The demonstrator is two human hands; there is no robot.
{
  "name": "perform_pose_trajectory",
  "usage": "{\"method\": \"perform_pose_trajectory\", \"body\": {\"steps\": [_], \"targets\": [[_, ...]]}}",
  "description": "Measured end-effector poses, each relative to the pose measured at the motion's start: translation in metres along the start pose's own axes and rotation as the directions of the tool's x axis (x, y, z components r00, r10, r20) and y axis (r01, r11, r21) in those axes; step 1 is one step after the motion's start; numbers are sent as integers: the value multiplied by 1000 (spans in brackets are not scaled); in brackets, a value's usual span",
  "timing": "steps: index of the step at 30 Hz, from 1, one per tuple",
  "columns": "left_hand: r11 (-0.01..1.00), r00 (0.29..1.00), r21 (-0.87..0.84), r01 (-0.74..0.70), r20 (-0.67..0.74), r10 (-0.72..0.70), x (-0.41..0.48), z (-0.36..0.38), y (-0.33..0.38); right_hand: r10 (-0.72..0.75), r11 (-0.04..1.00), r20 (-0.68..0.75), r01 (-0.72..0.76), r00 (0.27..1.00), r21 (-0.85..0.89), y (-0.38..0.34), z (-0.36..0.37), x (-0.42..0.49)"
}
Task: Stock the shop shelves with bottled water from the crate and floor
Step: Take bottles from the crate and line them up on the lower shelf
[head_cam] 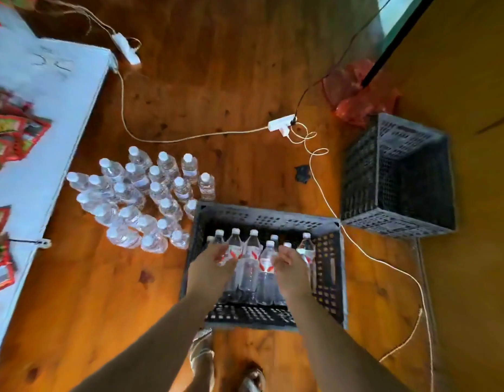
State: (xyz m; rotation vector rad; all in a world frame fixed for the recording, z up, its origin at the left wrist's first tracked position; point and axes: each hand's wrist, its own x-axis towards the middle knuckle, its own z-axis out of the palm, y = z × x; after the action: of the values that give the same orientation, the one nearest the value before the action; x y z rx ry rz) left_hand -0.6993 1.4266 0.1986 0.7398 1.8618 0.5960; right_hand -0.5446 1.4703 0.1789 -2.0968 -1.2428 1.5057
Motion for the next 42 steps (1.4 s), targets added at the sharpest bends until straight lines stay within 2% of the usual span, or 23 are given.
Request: {"method": "perform_pose_trajectory", "body": {"steps": [9, 12, 16, 20, 25, 27, 31, 34, 35, 37, 40, 42], "targets": [[962, 959, -49, 267, 108, -261, 140, 120, -142, 270, 961, 96, -262, 958, -93, 160, 81, 142], [945, 942, -59, 322, 116, -314, 176, 166, -175, 282, 947, 133, -253, 950, -199, 203, 98, 177], [938, 939, -46, 343, 44, -341, 210, 210, -201, 263, 952, 146, -231, 954, -203, 241, 124, 208], [931, 929, -6, 364, 71, -363, 220, 235, -216, 279, 952, 84, -263, 957, -158, 252, 140, 219], [880, 884, -89, 467, 37, -466, 231, 230, -214, 322, 946, 127, -313, 938, -85, 255, 130, 223], [896, 897, -39, 442, 19, -442, 236, 223, -215, 316, 949, 119, -313, 941, -41, 262, 126, 226], [906, 942, 280, 317, -205, -267, 238, 211, -225, 275, 961, 150, -267, 950, -76, 266, 125, 222], [885, 903, 266, 382, -313, -295, 235, 205, -227, 132, 967, 16, -125, 991, -221, 256, 137, 206], [876, 898, 267, 401, -304, -318, 235, 205, -228, 75, 974, -14, -76, 997, -215, 253, 143, 203], [866, 896, 271, 421, -276, -349, 235, 206, -227, 49, 989, 11, -47, 999, -138, 249, 157, 201], [882, 901, 220, 417, -227, -369, 238, 203, -229, 125, 989, 136, -112, 983, -101, 238, 174, 205], [900, 906, 139, 413, -169, -389, 241, 200, -231, 230, 970, 202, -241, 952, 27, 233, 184, 208]]}}
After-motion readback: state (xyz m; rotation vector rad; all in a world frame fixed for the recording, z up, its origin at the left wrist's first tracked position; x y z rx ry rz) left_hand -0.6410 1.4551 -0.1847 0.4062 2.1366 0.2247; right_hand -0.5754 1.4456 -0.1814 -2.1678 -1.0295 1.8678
